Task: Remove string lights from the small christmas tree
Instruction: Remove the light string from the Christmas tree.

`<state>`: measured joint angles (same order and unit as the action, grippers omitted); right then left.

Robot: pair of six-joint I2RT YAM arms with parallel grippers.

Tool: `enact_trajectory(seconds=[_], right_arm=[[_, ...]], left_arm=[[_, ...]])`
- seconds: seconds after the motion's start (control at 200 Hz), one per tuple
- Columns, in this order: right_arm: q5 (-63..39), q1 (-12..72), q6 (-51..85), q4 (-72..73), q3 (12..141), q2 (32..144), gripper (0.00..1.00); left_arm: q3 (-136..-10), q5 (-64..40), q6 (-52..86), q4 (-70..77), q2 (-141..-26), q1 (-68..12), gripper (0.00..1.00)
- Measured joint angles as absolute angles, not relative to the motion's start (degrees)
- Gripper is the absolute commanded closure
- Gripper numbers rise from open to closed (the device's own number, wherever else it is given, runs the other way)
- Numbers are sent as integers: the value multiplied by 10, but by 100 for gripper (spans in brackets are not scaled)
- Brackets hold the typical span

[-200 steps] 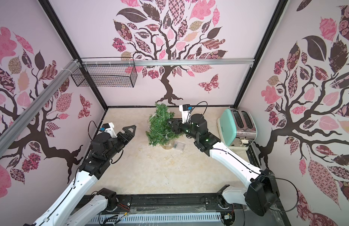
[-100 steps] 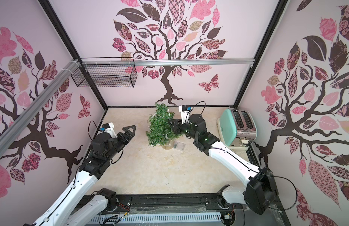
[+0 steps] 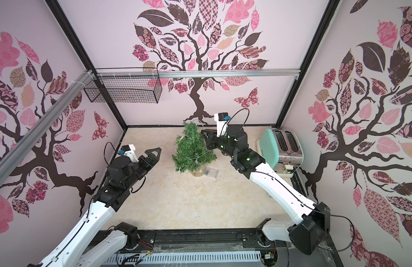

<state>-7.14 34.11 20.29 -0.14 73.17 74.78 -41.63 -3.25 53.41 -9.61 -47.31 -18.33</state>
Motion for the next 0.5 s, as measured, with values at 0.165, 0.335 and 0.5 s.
enact_trajectory(seconds=[0.165,0.335,0.5], right_arm=[[-83,325,162,-40,804,788,81],[-109,311,104,-89,879,827,81],[-131,310,61,-121,938,852,82]], left_arm=[[-446,-61,507,-94,-485,-181,2],[-486,-119,477,-88,-510,-163,2],[-506,-171,459,-76,-537,-155,2]])
